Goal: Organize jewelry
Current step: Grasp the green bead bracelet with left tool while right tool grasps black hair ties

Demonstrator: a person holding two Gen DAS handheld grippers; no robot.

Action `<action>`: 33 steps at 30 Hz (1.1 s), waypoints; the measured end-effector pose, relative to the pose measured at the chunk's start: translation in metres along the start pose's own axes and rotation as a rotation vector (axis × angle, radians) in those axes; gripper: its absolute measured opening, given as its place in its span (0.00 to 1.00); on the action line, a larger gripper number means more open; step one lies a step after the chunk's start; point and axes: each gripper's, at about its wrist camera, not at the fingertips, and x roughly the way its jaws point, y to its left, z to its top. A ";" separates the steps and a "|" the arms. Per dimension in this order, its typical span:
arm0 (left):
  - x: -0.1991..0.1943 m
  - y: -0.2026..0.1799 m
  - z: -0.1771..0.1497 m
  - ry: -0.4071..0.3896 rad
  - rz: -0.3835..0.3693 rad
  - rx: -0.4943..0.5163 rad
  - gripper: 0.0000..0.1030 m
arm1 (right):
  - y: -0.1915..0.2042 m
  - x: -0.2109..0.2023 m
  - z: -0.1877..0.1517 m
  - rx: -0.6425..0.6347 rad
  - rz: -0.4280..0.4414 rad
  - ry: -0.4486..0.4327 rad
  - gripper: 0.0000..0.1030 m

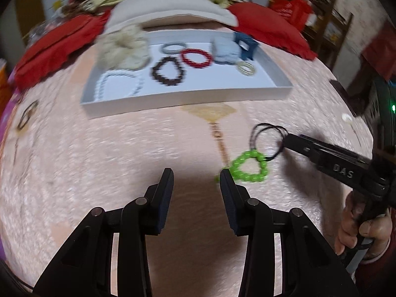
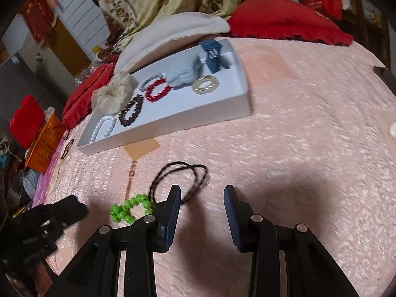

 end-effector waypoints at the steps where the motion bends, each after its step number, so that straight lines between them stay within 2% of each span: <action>1: 0.003 -0.004 0.002 0.002 -0.008 0.012 0.37 | 0.002 0.002 0.001 -0.007 0.005 -0.001 0.34; 8: 0.029 -0.019 0.010 0.041 -0.048 0.063 0.37 | 0.008 0.012 0.005 -0.046 -0.006 -0.007 0.34; 15: 0.036 -0.024 0.005 0.050 -0.099 0.034 0.36 | 0.015 0.017 0.005 -0.089 -0.035 -0.026 0.30; 17: 0.038 -0.028 0.001 0.037 -0.056 0.056 0.27 | 0.018 0.018 0.004 -0.112 -0.060 -0.033 0.27; 19: 0.040 -0.031 -0.004 0.035 -0.013 0.073 0.10 | 0.020 0.018 0.003 -0.138 -0.094 -0.037 0.22; 23: 0.039 -0.023 -0.011 0.059 -0.044 0.002 0.08 | 0.024 0.018 0.000 -0.181 -0.159 -0.046 0.08; 25: 0.034 -0.015 -0.015 0.059 -0.050 -0.042 0.08 | 0.023 0.017 -0.002 -0.171 -0.161 -0.048 0.04; 33: -0.002 0.012 -0.021 0.008 -0.061 -0.138 0.08 | 0.021 -0.016 -0.010 -0.092 -0.071 -0.094 0.03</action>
